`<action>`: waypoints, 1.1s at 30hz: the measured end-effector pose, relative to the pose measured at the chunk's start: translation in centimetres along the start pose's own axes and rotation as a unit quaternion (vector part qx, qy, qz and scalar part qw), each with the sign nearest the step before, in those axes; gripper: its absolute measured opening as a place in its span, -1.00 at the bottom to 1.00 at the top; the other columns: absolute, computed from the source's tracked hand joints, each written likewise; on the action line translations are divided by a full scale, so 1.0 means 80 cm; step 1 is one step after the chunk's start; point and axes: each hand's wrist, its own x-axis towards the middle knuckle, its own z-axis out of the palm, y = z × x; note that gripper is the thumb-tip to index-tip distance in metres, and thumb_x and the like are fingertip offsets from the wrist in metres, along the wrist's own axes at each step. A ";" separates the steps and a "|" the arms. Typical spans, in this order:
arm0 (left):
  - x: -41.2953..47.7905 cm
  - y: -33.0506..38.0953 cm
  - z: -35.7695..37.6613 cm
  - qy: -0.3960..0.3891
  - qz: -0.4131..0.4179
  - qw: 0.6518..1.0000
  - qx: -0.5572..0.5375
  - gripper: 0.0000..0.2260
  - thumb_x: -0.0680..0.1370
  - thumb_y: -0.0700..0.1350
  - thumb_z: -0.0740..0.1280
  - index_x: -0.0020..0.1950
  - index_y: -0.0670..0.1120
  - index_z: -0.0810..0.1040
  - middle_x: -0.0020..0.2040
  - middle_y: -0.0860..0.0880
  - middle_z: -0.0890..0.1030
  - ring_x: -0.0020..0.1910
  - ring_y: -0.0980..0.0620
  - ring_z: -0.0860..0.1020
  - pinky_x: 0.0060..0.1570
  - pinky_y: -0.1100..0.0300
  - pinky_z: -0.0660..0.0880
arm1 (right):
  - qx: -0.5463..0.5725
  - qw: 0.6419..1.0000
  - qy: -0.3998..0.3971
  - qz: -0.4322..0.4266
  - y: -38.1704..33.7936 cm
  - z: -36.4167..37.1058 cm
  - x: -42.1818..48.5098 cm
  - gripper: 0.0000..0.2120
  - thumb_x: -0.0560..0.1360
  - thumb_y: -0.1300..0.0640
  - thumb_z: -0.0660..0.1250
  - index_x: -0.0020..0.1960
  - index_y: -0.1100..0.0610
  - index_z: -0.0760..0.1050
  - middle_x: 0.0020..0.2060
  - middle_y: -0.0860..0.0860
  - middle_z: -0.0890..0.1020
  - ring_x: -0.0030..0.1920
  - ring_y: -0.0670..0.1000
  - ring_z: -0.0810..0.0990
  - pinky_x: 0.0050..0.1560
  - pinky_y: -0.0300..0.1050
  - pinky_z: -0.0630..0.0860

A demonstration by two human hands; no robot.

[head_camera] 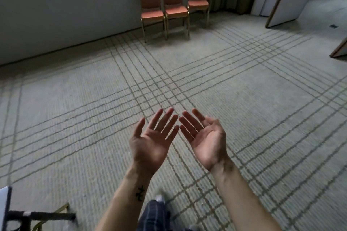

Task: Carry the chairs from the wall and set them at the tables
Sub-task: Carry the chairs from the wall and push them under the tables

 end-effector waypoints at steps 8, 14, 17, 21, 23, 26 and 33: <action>0.237 0.069 0.035 -0.014 -0.009 1.000 0.007 -0.48 0.69 0.11 0.08 0.52 -0.18 0.41 0.42 -0.25 0.55 0.42 -0.25 0.51 0.52 -0.18 0.25 | 0.010 0.999 0.031 -0.012 -0.066 0.053 0.223 -0.59 0.64 0.01 0.09 0.36 0.18 0.47 0.22 0.22 0.66 0.16 0.17 0.68 0.32 0.08 0.46; 0.395 0.145 0.082 -0.035 -0.022 0.999 0.000 -0.47 0.68 0.11 0.09 0.53 -0.18 0.41 0.41 -0.25 0.56 0.41 -0.25 0.52 0.50 -0.17 0.28 | 0.000 0.999 0.002 -0.043 -0.125 0.139 0.371 -0.57 0.60 0.00 0.15 0.38 0.18 0.45 0.26 0.22 0.63 0.24 0.19 0.63 0.42 0.11 0.39; 0.459 0.189 0.117 -0.042 -0.023 0.999 -0.019 -0.48 0.68 0.10 0.12 0.53 -0.20 0.40 0.42 -0.27 0.54 0.42 -0.27 0.51 0.49 -0.19 0.30 | -0.025 0.998 -0.028 -0.043 -0.151 0.191 0.435 -0.57 0.58 0.00 0.18 0.36 0.18 0.47 0.29 0.23 0.61 0.28 0.20 0.60 0.42 0.13 0.38; 0.552 0.233 0.140 -0.051 -0.022 0.998 -0.007 -0.47 0.67 0.09 0.12 0.53 -0.20 0.40 0.43 -0.27 0.53 0.43 -0.28 0.50 0.48 -0.20 0.31 | -0.015 0.997 -0.047 -0.052 -0.173 0.233 0.526 -0.57 0.61 0.00 0.15 0.38 0.19 0.46 0.31 0.25 0.60 0.29 0.21 0.60 0.39 0.12 0.41; 0.602 0.251 0.148 -0.043 -0.012 0.999 -0.004 -0.47 0.67 0.10 0.11 0.53 -0.19 0.40 0.43 -0.26 0.53 0.43 -0.27 0.50 0.49 -0.19 0.30 | -0.013 0.998 -0.043 -0.045 -0.183 0.246 0.580 -0.56 0.61 0.00 0.15 0.39 0.20 0.44 0.31 0.25 0.60 0.28 0.21 0.61 0.37 0.11 0.44; 0.687 0.273 0.152 -0.028 -0.002 1.000 -0.007 -0.47 0.68 0.11 0.11 0.54 -0.19 0.38 0.43 -0.26 0.54 0.43 -0.27 0.50 0.51 -0.19 0.27 | -0.005 0.999 -0.040 -0.025 -0.198 0.261 0.673 -0.57 0.63 0.00 0.14 0.39 0.21 0.44 0.31 0.25 0.60 0.27 0.21 0.62 0.37 0.12 0.44; 0.878 0.352 0.206 -0.006 0.023 0.999 -0.034 -0.46 0.67 0.12 0.12 0.55 -0.17 0.38 0.43 -0.25 0.53 0.42 -0.26 0.51 0.50 -0.19 0.28 | -0.009 0.998 -0.056 0.012 -0.259 0.337 0.883 -0.52 0.58 0.00 0.16 0.42 0.22 0.43 0.30 0.27 0.61 0.26 0.21 0.63 0.37 0.11 0.46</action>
